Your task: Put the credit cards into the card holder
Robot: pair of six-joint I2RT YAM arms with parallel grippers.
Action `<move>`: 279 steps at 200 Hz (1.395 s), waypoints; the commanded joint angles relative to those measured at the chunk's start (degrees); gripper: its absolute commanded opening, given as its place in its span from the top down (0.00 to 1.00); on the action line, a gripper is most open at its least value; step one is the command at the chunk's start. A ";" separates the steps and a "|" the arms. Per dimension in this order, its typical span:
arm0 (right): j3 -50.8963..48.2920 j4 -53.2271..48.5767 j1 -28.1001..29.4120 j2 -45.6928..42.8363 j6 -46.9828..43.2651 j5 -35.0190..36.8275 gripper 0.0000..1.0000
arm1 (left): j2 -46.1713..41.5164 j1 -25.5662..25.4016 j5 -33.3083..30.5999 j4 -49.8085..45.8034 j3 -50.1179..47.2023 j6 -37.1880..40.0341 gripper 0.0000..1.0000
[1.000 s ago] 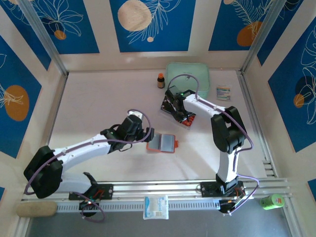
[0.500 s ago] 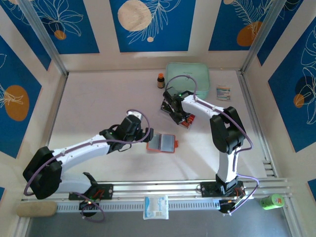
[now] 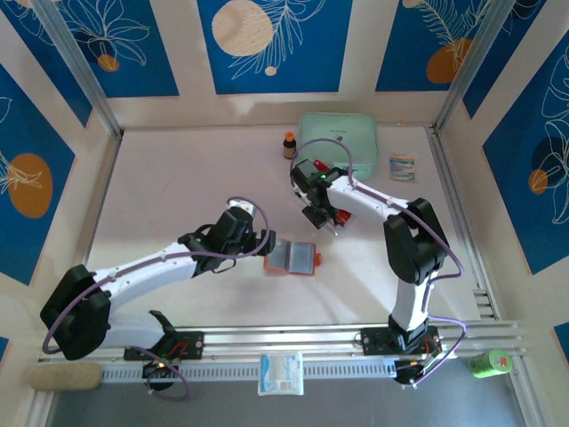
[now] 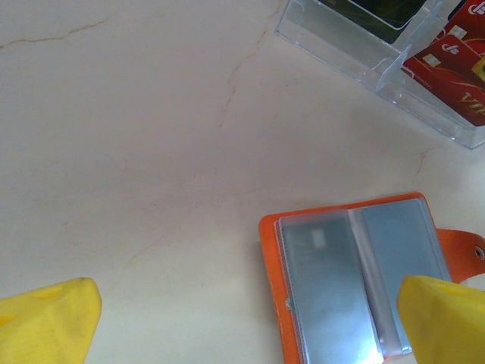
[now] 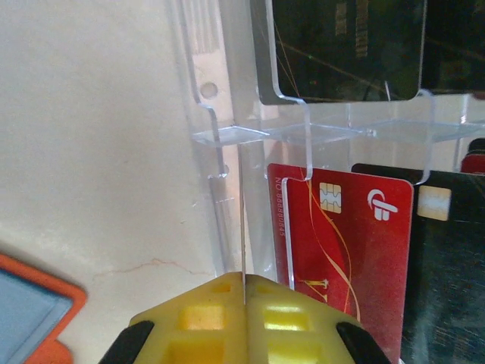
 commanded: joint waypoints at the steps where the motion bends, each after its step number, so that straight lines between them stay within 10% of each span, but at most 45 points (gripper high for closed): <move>1: 0.18 -0.36 1.34 -3.43 -0.95 0.82 1.00 | -0.73 0.82 0.63 -0.51 -0.19 1.64 0.00; 90: -0.72 0.15 0.60 -19.56 16.66 -14.64 1.00 | 3.17 0.72 1.92 -3.84 4.03 6.83 0.00; 178: -33.59 29.71 -5.44 -41.45 45.59 -43.18 1.00 | 12.03 -0.36 -0.58 -6.28 8.60 9.97 0.00; 279: -51.05 50.60 -3.98 -41.85 56.69 -41.52 1.00 | 17.13 -1.26 -0.92 -5.77 9.95 10.31 0.00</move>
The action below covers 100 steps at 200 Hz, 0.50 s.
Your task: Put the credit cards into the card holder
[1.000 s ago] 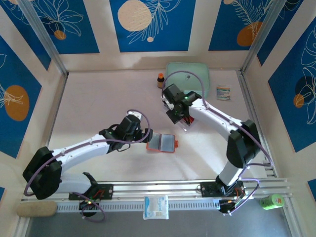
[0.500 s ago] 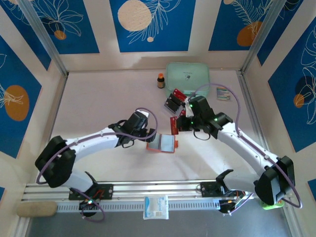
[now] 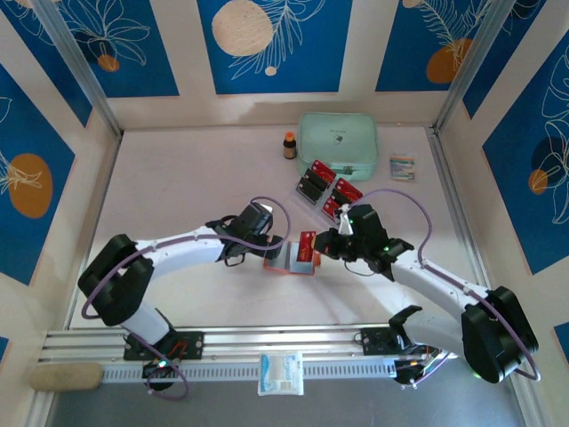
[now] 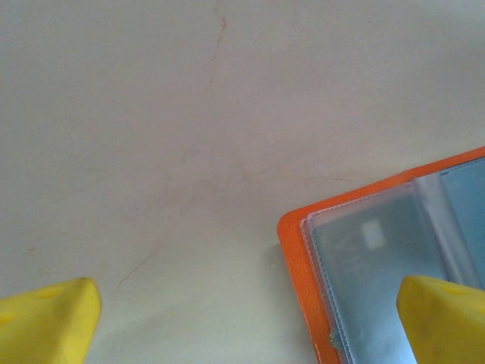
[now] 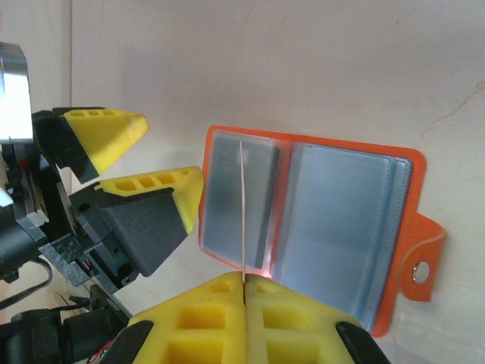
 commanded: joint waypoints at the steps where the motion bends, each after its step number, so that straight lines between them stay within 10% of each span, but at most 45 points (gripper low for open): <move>1: -1.28 5.94 1.27 0.03 2.76 0.61 1.00 | 1.22 -0.56 -0.87 -1.03 1.59 1.32 0.00; 100: -2.13 8.10 3.69 2.73 4.09 5.43 1.00 | 2.54 -0.75 -2.46 -0.34 -0.53 1.35 0.00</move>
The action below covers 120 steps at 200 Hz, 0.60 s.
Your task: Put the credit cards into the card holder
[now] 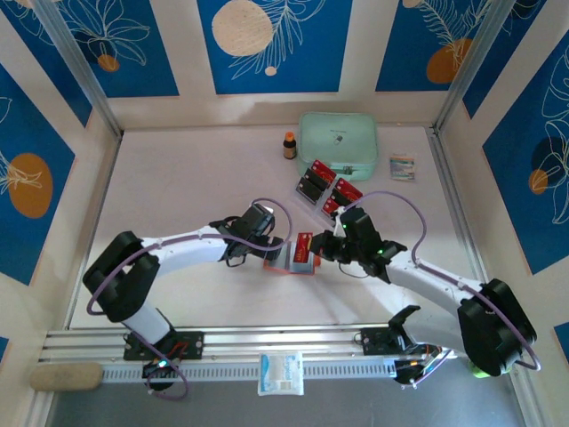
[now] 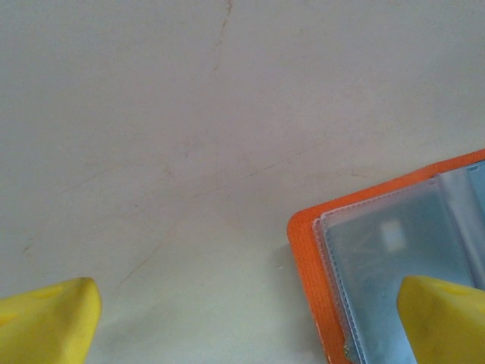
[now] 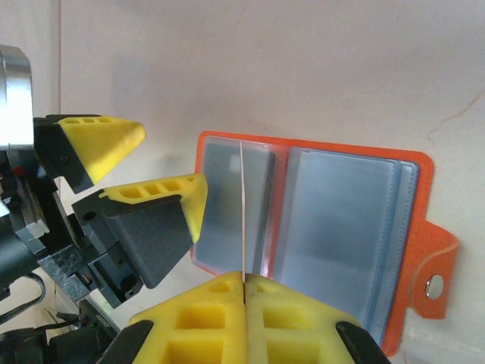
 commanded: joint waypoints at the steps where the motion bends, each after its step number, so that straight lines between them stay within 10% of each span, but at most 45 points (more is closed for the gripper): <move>1: -1.38 4.49 0.19 0.49 1.56 0.39 1.00 | 0.73 -0.41 -1.33 -0.36 -0.75 1.35 0.00; 120: -4.18 14.78 0.10 5.49 3.33 -0.61 1.00 | 0.76 -0.40 -2.60 0.42 -4.35 0.47 0.00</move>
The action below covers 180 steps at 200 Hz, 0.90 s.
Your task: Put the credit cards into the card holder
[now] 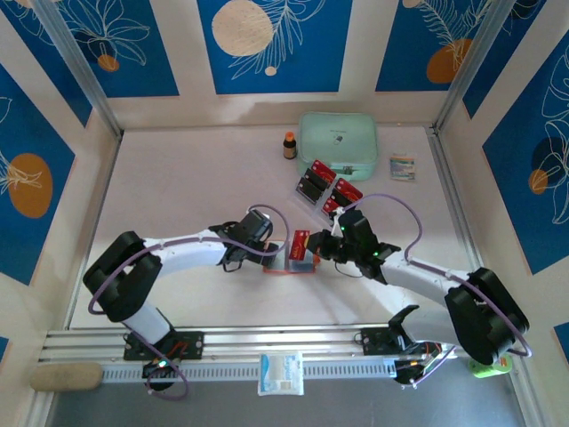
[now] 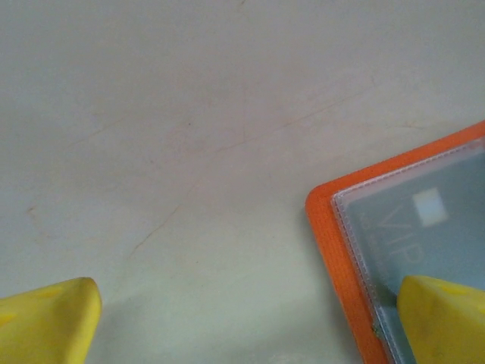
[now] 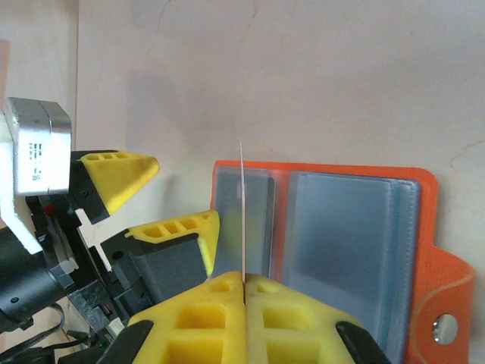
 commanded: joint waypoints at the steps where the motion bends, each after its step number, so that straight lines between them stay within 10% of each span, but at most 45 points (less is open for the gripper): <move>1: -1.08 3.47 0.10 1.06 0.77 -0.54 1.00 | 0.71 -0.37 -1.16 0.23 -1.00 0.49 0.00; 180: -2.69 11.96 0.89 8.38 0.45 -0.79 1.00 | 1.14 -0.40 -1.62 0.71 -1.80 -0.08 0.00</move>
